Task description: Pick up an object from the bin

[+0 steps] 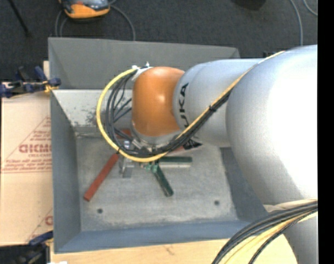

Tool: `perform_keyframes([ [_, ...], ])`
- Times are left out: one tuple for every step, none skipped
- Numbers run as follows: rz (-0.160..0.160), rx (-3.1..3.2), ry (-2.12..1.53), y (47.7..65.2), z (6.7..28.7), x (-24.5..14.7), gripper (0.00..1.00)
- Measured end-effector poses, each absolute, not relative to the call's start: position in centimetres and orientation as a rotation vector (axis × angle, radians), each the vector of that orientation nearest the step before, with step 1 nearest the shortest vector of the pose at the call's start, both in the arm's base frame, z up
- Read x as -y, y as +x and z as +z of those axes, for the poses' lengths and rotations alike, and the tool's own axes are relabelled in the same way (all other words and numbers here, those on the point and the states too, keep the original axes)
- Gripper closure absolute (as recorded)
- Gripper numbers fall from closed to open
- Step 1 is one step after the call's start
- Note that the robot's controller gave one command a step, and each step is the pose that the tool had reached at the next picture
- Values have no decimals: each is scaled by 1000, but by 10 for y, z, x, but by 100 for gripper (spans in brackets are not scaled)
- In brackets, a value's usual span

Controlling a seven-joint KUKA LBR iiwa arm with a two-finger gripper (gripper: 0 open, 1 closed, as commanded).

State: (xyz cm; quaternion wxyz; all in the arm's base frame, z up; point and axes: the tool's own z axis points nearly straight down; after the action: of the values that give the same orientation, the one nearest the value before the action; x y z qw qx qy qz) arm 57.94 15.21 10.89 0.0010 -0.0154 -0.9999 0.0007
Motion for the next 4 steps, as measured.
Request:
perform_keyframes([
  [-2,3145,64,550,174,-175,0],
  [-2,3145,64,550,174,-175,0],
  [-3,3149,188,580,137,-189,0],
  [-4,3146,231,586,123,-191,0],
])
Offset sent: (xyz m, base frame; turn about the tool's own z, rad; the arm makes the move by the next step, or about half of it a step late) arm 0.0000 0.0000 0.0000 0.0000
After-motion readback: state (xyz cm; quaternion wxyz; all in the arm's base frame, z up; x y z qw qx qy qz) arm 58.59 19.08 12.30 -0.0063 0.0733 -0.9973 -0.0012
